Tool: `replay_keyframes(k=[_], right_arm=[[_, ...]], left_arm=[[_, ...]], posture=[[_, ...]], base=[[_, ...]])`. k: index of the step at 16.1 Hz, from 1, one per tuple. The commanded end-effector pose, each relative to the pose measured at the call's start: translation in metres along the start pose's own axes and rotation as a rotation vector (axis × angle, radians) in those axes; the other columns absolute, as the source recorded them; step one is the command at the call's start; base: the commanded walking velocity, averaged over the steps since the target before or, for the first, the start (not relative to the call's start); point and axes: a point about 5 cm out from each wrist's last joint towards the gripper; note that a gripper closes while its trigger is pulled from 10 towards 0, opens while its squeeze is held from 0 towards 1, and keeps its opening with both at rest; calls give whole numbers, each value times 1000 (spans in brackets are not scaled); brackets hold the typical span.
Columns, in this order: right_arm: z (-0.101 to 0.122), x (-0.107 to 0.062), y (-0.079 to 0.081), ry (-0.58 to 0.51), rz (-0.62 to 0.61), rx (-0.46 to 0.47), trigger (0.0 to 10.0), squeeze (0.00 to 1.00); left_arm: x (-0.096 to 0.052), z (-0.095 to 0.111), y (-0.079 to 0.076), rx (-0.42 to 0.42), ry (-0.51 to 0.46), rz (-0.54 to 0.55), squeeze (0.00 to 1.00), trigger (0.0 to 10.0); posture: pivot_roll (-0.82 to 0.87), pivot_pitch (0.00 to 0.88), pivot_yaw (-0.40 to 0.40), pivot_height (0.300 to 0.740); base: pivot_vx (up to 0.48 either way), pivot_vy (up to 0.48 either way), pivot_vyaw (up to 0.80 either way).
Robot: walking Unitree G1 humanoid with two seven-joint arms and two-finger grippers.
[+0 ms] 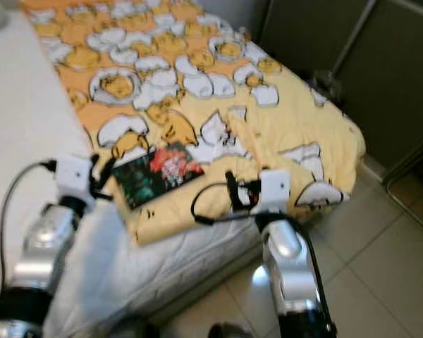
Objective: Clean up the room
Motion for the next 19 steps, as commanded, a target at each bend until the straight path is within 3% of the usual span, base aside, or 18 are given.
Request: replay_keyframes(k=[1,4,7,12,16,18,19], right_arm=[[-1,-3,-10,1,-32,-7,10000,0],[-2,-3,-11,3,-26,-16,10000,0],[-2,-6,-14,3,-27,-18,10000,0],[-8,-22,-27,5,-15,3,10000,0],[-6,-23,-21,6,24,15,10000,0],[-8,-21,-1,40,171,39,10000,0],[-9,-20,3,52,194,54,10000,0]], left_arm=[[2,6,-13,-6,-17,-37,1000,10000],[5,-3,-28,-59,64,-82,1000,10000],[4,-12,-42,-27,108,-161,1000,10000],[6,-35,-9,-146,216,94,1000,10000],[11,-36,-10,-242,228,78,1000,10000],[16,-35,-16,-304,221,38,1000,10000],[20,-33,-17,-317,222,23,0,10000]], posture=[[-4,52,-39,740],[-13,44,-43,740],[-19,32,-44,740],[-38,34,-51,740],[-54,54,-53,740],[-58,61,-56,740],[-57,69,-65,740]], base=[[0,0,0],[0,0,0],[0,0,0],[0,0,0],[0,0,0],[0,0,0],[0,0,0]])
Point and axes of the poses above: a point about 5 cm out from each wrist's last joint towards the gripper, its own x axis pointing out of the wrist towards the gripper, its own z axis along the axis of the wrist's last joint, y = z × x, and after that the axes turned 9 degrees about x, right-handed
